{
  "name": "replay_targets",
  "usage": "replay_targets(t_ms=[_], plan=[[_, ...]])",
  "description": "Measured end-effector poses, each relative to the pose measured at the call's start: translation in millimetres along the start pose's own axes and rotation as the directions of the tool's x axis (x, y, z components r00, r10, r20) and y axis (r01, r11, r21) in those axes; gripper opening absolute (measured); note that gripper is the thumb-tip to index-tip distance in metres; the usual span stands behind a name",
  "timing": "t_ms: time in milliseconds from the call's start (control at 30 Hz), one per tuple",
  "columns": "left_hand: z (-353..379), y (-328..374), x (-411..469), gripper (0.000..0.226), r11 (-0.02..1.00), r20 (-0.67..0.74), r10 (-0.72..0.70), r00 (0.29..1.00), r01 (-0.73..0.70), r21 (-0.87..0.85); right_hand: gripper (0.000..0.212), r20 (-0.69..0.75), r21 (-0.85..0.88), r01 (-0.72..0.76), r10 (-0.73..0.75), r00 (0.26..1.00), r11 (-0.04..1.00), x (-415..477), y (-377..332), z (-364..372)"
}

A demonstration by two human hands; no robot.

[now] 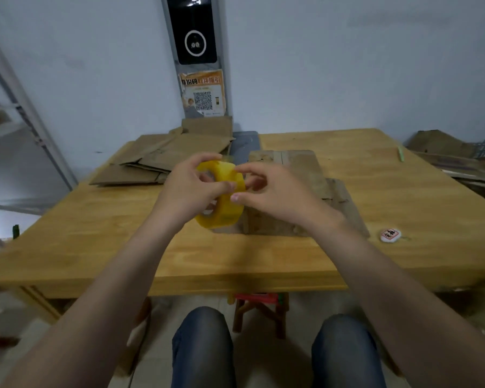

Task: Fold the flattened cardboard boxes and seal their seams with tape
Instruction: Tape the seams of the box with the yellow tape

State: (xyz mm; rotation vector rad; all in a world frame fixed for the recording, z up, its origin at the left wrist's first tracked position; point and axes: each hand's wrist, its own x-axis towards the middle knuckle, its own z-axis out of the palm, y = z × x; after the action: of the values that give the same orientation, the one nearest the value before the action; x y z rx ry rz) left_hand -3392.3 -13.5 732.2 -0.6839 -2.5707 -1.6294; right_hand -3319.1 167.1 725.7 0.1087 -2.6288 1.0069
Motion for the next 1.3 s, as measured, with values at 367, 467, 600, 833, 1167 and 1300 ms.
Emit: replay_targets(t_ms=[367, 467, 600, 833, 1167, 1300], plan=[[1, 20, 32, 0.025, 0.997, 0.072, 0.024, 0.997, -0.019, -0.07, 0.052, -0.286, -0.064, -0.059, 0.038, 0.957, 0.996, 24, -8, 6], [-3, 17, 45, 0.019, 0.998, 0.074, 0.033, 0.997, -0.03, -0.049, 0.051, -0.256, -0.176, -0.069, 0.022, 0.967, 0.982, 30, -2, -12], [10, 17, 47, 0.023, 0.991, 0.091, 0.014, 0.996, -0.001, -0.133, 0.045, -0.209, -0.294, -0.02, -0.044, 0.977, 0.956, 30, 0, -33], [31, 21, 47, 0.048, 0.98, 0.085, -0.109, 0.99, 0.121, -0.158, 0.041, -0.102, -0.444, 0.076, -0.134, 0.986, 0.893, 19, 8, -56], [52, 16, 37, 0.014, 0.975, 0.11, -0.141, 0.984, 0.157, -0.157, 0.043, -0.013, -0.451, 0.204, -0.235, 0.972, 0.869, -14, 39, -65], [61, 17, 30, 0.016, 0.981, 0.085, -0.09, 0.992, 0.103, -0.164, 0.046, 0.011, -0.353, 0.236, -0.248, 0.969, 0.905, -31, 55, -67]])
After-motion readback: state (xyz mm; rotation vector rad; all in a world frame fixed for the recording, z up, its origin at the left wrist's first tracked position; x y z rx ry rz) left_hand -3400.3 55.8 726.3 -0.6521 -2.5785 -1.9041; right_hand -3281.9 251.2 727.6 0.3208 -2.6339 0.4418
